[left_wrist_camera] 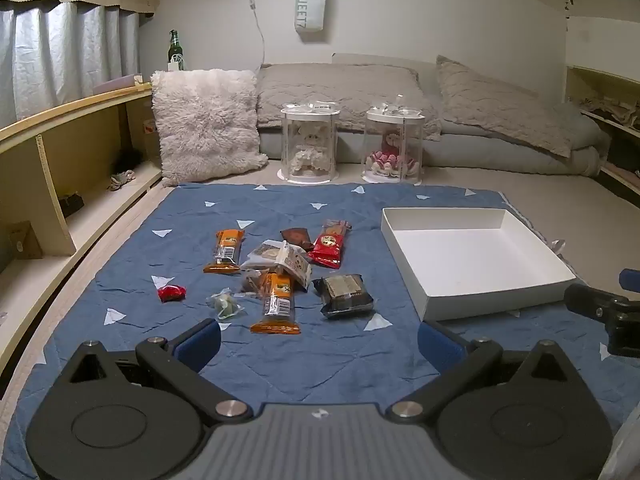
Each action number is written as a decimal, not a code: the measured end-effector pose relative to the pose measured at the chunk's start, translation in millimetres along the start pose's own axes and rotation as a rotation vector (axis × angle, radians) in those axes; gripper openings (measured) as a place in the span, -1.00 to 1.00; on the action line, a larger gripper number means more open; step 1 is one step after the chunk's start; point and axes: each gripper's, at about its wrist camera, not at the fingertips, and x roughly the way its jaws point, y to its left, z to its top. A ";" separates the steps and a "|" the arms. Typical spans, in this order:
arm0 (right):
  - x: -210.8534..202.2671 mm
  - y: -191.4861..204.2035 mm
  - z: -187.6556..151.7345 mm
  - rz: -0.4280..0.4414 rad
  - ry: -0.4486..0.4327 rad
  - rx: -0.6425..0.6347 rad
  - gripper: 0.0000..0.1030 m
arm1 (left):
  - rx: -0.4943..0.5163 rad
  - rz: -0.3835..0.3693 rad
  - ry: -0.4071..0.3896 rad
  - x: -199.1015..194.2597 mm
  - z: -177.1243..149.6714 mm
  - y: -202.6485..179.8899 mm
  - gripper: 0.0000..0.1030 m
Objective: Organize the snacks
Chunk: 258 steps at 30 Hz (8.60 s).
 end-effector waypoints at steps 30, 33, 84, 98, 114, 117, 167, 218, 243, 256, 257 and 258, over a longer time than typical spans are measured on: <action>0.5 1.2 0.2 0.002 0.000 -0.003 1.00 | -0.005 -0.004 0.002 0.1 0.1 0.0 1.00; 0.6 1.1 0.2 0.002 0.000 -0.004 1.00 | -0.006 -0.003 0.002 0.1 0.1 0.2 1.00; 2.4 6.2 -3.2 0.001 0.009 -0.012 1.00 | -0.009 -0.006 0.003 0.0 0.2 0.3 1.00; 3.1 6.2 -3.3 0.000 0.011 -0.011 1.00 | -0.013 -0.003 0.003 0.4 0.4 0.8 1.00; 18.3 15.4 16.4 0.022 -0.022 -0.040 1.00 | -0.034 0.084 0.005 12.2 17.6 13.5 1.00; 24.8 16.8 24.0 0.040 -0.025 -0.040 1.00 | -0.048 0.088 0.006 16.7 25.5 19.1 1.00; 294.6 75.6 57.0 0.269 0.483 0.136 0.65 | -0.163 0.170 0.356 239.0 78.8 118.9 1.00; 267.1 76.4 19.0 0.273 0.660 0.016 0.15 | -0.043 0.006 0.542 273.6 47.7 57.3 -0.31; 206.6 -1.6 63.4 0.213 0.402 0.072 0.14 | -0.217 -0.115 0.282 209.8 106.7 16.9 -0.31; 200.8 -72.4 60.8 0.101 0.377 0.139 0.14 | -0.233 -0.235 0.288 240.2 123.1 -49.4 -0.30; 200.7 -76.8 60.5 0.094 0.376 0.145 0.14 | -0.233 -0.243 0.293 243.1 123.4 -54.7 -0.30; 200.7 -80.9 59.9 0.086 0.375 0.151 0.14 | -0.228 -0.256 0.299 246.9 123.6 -62.4 -0.30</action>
